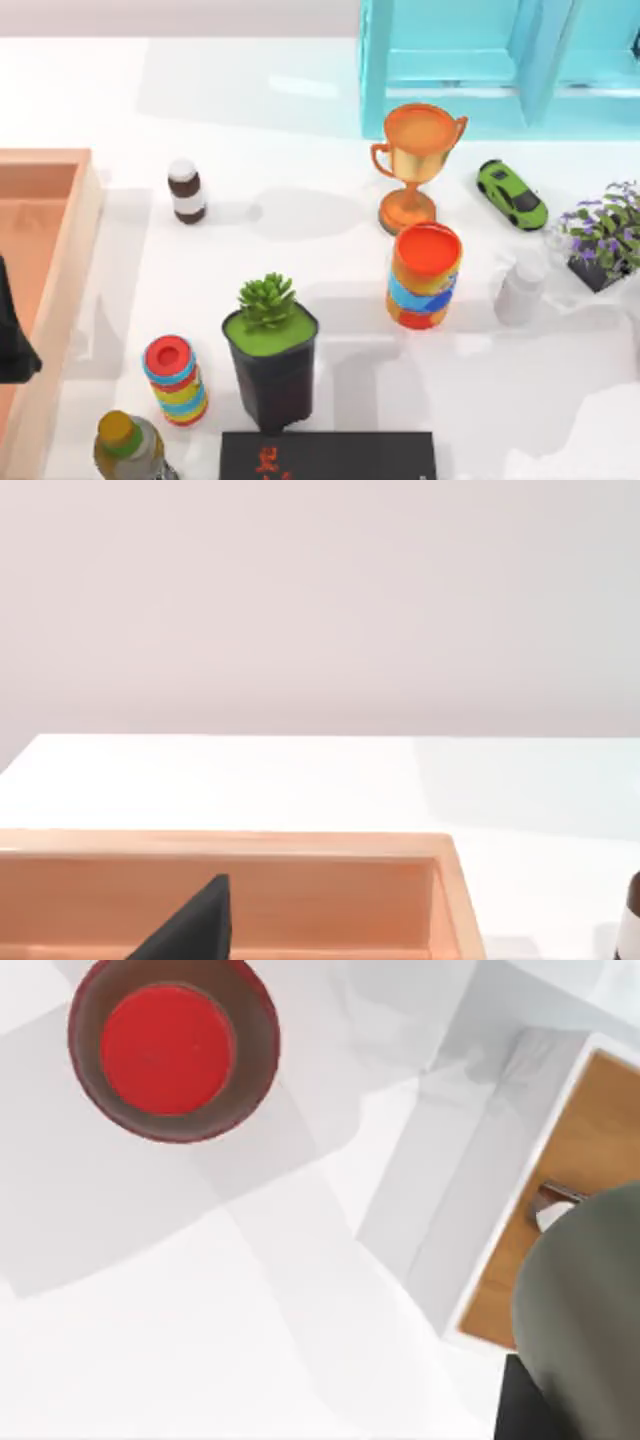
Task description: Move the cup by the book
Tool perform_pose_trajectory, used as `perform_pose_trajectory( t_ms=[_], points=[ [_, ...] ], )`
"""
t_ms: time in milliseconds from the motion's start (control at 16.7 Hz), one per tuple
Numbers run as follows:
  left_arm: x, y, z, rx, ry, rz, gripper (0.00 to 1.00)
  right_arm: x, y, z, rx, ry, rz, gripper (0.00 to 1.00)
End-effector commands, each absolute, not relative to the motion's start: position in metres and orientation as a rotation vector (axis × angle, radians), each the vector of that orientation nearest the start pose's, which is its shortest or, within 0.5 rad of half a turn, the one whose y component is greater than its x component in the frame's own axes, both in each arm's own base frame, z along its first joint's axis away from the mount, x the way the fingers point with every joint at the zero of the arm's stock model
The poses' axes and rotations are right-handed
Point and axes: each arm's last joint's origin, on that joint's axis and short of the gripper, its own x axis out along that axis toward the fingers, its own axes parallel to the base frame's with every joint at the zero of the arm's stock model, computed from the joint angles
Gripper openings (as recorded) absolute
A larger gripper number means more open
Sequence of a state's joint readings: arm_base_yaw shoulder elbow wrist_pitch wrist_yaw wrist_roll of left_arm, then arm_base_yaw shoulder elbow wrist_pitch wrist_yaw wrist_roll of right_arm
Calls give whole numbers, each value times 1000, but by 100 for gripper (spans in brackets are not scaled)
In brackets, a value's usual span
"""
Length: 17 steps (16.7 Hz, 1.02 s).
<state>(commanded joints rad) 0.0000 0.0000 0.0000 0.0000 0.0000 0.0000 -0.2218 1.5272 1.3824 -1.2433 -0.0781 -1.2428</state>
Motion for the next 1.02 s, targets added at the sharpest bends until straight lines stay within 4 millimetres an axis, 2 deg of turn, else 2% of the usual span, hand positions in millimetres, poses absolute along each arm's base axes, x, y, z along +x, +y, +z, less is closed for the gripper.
perform_pose_trajectory(
  t_ms=[120, 300, 600, 780, 1020],
  points=[
    [106, -1, 160, 0, 0, 0, 100, 286, -17, 297, -672, 1254, 657, 0],
    [106, -1, 160, 0, 0, 0, 100, 287, 43, 296, -442, 1333, 565, 0],
    [106, -1, 160, 0, 0, 0, 100, 263, 134, 279, -179, 1496, 399, 0],
    [106, -1, 160, 0, 0, 0, 100, 237, 174, 264, -81, 1564, 274, 0],
    [106, -1, 160, 0, 0, 0, 100, 205, 203, 246, 8, 1597, 119, 0]
  ],
)
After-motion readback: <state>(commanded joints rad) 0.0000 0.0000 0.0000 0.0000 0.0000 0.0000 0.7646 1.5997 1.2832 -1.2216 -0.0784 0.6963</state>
